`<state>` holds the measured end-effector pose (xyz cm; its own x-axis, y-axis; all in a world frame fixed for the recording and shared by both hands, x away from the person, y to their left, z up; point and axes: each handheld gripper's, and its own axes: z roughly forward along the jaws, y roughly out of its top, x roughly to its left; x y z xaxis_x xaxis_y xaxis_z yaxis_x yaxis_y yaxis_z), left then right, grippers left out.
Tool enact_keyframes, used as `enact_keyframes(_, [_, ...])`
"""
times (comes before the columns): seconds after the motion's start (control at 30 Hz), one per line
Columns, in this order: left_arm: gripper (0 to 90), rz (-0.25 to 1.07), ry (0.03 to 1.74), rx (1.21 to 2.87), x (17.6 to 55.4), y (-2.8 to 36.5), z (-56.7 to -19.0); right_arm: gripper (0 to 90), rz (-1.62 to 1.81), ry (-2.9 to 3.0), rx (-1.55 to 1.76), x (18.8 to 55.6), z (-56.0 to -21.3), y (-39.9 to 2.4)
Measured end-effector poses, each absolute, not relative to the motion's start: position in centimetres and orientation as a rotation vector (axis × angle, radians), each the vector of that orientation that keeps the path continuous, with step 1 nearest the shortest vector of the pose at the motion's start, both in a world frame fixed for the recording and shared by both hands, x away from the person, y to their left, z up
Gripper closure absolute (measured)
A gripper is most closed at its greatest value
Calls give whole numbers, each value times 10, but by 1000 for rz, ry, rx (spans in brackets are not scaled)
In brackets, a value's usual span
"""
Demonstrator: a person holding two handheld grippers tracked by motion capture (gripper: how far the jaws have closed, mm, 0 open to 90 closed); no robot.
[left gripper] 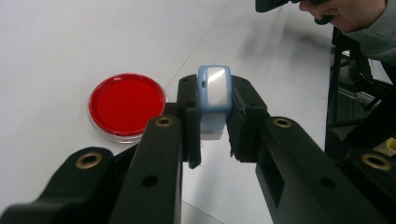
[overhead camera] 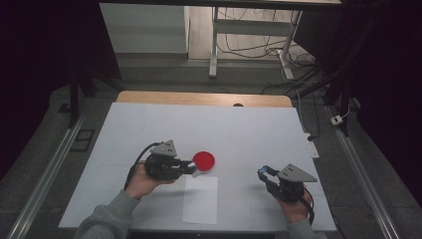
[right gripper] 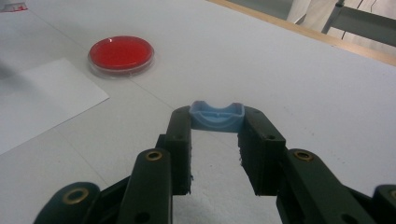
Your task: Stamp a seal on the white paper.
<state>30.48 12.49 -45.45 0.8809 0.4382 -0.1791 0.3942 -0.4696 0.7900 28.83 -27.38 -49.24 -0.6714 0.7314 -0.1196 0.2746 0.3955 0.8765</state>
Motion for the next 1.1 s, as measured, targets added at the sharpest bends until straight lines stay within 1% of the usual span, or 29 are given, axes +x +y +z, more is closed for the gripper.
enact_keyframes(0.57, [759,47,595,2136,292,127,-460,651,1224,2161,863,289,-492,-275])
enact_keyframes(1.1, [759,23,560,2175,280,117,-469,651,1222,2161,865,289,-492,-275])
